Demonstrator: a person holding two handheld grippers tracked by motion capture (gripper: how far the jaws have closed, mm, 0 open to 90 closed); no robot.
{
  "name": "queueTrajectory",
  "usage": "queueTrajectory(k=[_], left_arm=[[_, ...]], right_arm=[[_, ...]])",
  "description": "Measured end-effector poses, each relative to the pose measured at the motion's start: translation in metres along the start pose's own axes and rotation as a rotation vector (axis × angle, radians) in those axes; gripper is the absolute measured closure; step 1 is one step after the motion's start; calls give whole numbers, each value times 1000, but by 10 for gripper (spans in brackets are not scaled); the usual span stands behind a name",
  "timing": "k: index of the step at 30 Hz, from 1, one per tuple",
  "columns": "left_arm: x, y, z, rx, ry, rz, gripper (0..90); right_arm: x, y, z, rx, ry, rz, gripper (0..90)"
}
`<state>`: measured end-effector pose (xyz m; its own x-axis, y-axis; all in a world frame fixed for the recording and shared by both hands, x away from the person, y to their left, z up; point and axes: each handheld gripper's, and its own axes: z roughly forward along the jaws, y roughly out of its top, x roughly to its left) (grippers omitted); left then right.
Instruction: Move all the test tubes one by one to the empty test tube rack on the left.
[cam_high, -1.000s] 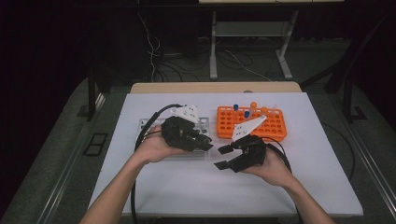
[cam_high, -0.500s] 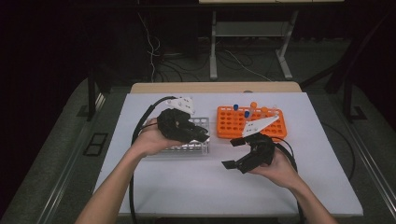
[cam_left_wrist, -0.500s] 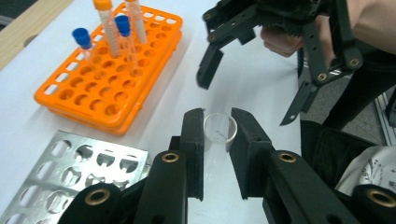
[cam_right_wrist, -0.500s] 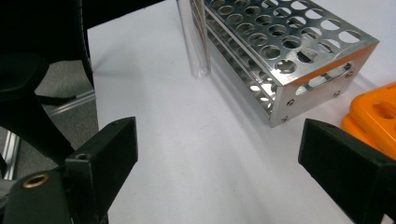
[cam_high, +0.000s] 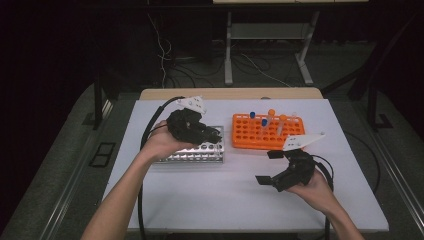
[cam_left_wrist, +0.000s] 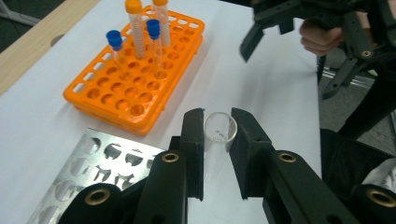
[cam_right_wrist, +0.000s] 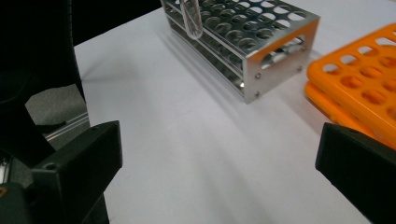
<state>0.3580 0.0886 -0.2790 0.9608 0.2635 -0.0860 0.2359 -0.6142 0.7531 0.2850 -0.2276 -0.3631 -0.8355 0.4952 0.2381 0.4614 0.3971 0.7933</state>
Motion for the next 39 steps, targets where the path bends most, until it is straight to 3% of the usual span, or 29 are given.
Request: queueTrajectory(k=[13, 29, 35, 39], left_arm=[[22, 10, 7, -4, 51, -12, 747], [76, 9, 24, -36, 130, -119, 747], [89, 1, 31, -43, 159, -153, 747], [93, 0, 37, -50, 155, -164, 747]], right_arm=[[-8, -32, -26, -54, -70, 71, 2], [-10, -45, -25, -47, -80, 94, 2], [-11, -48, -28, -53, -86, 99, 2], [-12, -50, -30, -58, -93, 107, 2]])
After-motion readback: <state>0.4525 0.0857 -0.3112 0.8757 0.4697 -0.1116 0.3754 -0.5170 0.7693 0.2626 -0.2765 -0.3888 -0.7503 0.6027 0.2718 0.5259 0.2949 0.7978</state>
